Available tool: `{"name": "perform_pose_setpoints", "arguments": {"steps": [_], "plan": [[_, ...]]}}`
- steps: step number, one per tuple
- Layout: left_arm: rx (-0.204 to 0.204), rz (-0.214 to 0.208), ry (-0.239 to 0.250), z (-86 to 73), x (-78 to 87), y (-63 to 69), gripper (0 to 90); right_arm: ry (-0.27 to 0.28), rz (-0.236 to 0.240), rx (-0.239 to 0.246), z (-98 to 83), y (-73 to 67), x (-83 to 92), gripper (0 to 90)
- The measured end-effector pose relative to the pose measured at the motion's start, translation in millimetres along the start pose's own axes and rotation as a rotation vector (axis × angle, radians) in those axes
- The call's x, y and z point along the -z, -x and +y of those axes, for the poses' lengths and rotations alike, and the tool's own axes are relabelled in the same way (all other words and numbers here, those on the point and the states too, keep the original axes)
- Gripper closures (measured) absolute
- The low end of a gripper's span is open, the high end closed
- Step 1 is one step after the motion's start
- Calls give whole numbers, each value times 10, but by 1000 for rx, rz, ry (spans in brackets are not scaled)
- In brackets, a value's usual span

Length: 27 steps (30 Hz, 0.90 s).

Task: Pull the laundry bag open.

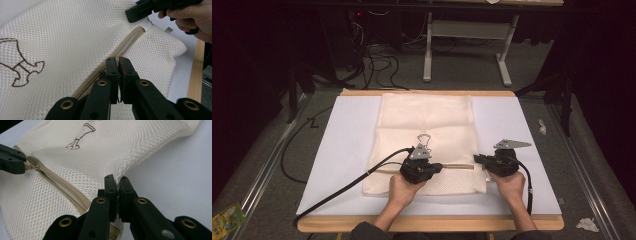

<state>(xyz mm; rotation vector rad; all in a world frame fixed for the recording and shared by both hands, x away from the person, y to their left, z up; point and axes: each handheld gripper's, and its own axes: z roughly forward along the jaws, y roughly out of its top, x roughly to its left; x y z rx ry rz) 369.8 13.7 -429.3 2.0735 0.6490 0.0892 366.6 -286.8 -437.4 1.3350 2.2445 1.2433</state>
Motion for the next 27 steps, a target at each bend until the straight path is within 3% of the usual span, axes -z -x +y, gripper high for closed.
{"name": "perform_pose_setpoints", "arguments": {"steps": [27], "plan": [[25, 12, 26, -68, 152, -106, 870, -2, -1, -5, -4, 24, -8, 884]]}}
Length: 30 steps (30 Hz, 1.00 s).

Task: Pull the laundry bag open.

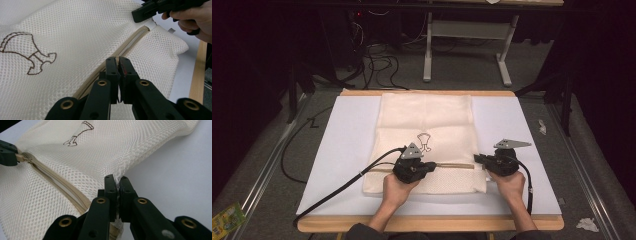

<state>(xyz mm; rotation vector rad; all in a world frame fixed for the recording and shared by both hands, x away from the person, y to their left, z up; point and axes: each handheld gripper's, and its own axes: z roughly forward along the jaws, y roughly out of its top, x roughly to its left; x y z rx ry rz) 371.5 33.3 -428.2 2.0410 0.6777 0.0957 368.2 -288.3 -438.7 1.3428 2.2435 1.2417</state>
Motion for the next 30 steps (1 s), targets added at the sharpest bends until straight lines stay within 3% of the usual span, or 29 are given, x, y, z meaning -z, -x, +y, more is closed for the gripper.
{"name": "perform_pose_setpoints", "arguments": {"steps": [30], "plan": [[12, 15, 15, -38, 141, -64, 870, 8, -5, 0, -1, 2, 2, 884]]}}
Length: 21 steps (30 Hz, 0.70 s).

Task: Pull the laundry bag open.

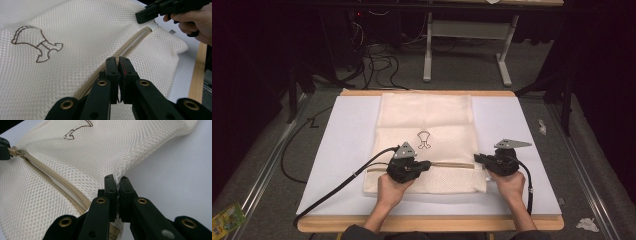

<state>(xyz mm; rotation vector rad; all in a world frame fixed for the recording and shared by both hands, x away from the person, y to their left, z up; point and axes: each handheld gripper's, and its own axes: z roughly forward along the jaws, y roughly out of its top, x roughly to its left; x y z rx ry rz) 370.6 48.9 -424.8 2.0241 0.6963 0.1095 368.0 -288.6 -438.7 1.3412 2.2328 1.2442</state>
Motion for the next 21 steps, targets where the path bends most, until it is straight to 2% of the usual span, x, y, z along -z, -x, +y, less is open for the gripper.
{"name": "perform_pose_setpoints", "arguments": {"steps": [21], "plan": [[7, 16, 7, -21, 68, -25, 870, 3, 3, -2, -1, 5, -3, 883]]}}
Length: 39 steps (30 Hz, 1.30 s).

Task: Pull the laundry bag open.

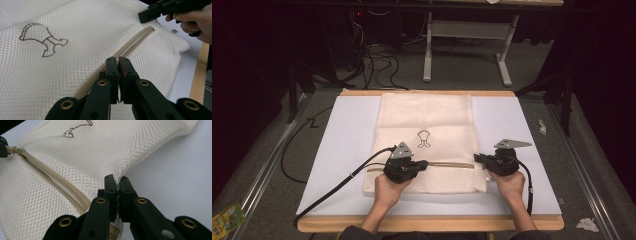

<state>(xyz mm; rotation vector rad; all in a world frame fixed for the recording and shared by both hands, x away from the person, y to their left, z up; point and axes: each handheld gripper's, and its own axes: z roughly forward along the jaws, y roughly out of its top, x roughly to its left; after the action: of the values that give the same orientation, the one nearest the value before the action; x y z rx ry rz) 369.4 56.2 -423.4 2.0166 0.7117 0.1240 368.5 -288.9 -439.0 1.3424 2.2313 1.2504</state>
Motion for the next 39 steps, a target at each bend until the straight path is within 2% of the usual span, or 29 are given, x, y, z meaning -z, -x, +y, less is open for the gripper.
{"name": "perform_pose_setpoints", "arguments": {"steps": [15, 39], "plan": [[3, 7, 1, -18, 38, -7, 870, -2, 7, 1, 5, -4, -12, 883], [10, 30, 2, -81, 153, -61, 871, 0, -10, -5, 3, 13, 1, 884]]}}
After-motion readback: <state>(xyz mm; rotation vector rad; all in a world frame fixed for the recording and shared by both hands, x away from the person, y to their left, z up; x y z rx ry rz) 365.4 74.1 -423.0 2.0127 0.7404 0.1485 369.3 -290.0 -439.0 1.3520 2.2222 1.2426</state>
